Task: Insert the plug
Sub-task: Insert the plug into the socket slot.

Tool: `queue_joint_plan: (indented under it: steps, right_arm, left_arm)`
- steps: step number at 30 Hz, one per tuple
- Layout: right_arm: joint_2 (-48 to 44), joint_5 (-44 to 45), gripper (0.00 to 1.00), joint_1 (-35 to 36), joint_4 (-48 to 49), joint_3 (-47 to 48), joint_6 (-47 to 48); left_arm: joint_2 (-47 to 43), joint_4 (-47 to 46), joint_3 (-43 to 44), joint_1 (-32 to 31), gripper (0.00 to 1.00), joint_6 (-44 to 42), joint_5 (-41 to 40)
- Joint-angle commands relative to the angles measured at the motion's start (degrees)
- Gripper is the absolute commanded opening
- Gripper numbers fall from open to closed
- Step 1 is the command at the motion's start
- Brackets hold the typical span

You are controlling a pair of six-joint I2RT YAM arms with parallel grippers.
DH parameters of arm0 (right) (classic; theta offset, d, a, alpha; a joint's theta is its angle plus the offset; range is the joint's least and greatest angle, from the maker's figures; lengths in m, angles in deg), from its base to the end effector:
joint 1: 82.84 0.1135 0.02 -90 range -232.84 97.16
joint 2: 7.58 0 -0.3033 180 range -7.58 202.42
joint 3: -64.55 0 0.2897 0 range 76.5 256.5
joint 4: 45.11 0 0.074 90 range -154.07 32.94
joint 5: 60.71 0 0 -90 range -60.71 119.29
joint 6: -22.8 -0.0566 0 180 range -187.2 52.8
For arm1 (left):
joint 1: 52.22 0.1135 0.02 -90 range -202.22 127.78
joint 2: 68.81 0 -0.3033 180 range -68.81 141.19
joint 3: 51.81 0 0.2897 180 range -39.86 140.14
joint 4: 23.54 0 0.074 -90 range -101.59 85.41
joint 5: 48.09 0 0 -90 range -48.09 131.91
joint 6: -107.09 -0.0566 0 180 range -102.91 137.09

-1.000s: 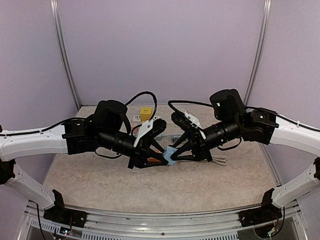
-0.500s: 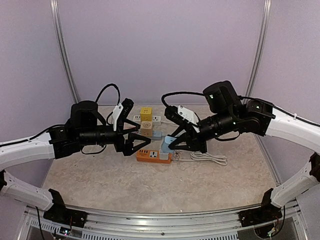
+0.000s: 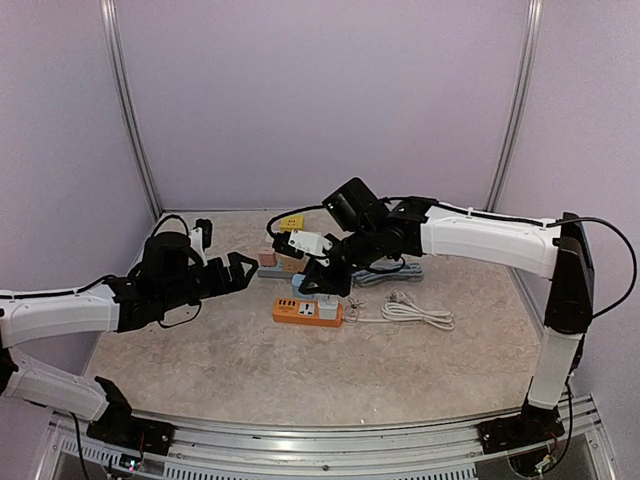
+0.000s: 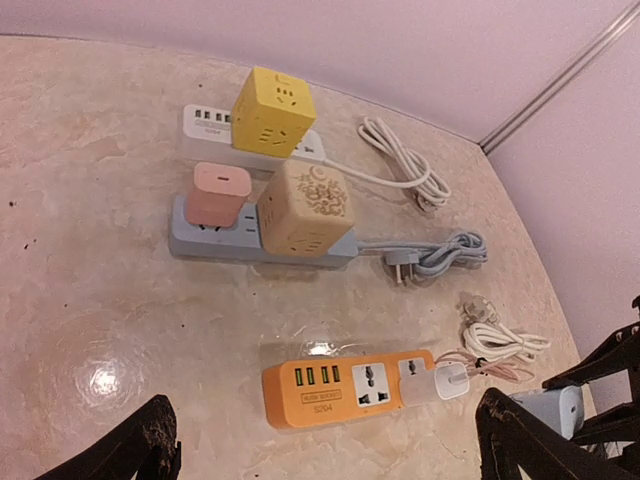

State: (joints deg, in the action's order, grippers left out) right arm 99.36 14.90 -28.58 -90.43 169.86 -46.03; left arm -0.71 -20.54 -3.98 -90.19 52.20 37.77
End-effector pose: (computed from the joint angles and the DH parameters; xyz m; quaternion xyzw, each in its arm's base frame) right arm 0.2724 0.4026 0.3013 -0.6009 0.7020 0.2153 0.3158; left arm 0.2378 -0.1804 0.2430 0.0010 0.8349 -0.3030 0.4595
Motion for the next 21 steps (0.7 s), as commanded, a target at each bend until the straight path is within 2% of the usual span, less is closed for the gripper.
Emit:
queue_joint_plan:
  steps: [1,7,16,21]
  right_arm:
    - [6.04,-0.27,0.0,-0.34,0.51,6.07,1.49]
    - [10.73,0.49,0.0,-0.25,2.39,6.22,1.68]
    - [9.96,2.32,0.0,-0.34,9.16,0.45,0.98]
    - [11.06,3.6,0.0,-0.3,9.11,-0.05,1.4]
  left_arm:
    - [-0.49,-1.28,-2.54,0.82,0.99,7.96,-4.65]
    - [-3.46,-1.0,-4.76,0.93,0.99,9.01,-5.98]
    - [-6.0,-1.02,-5.89,0.97,0.99,8.63,-5.58]
    - [-5.49,-1.5,-5.95,0.97,0.99,8.74,-5.28]
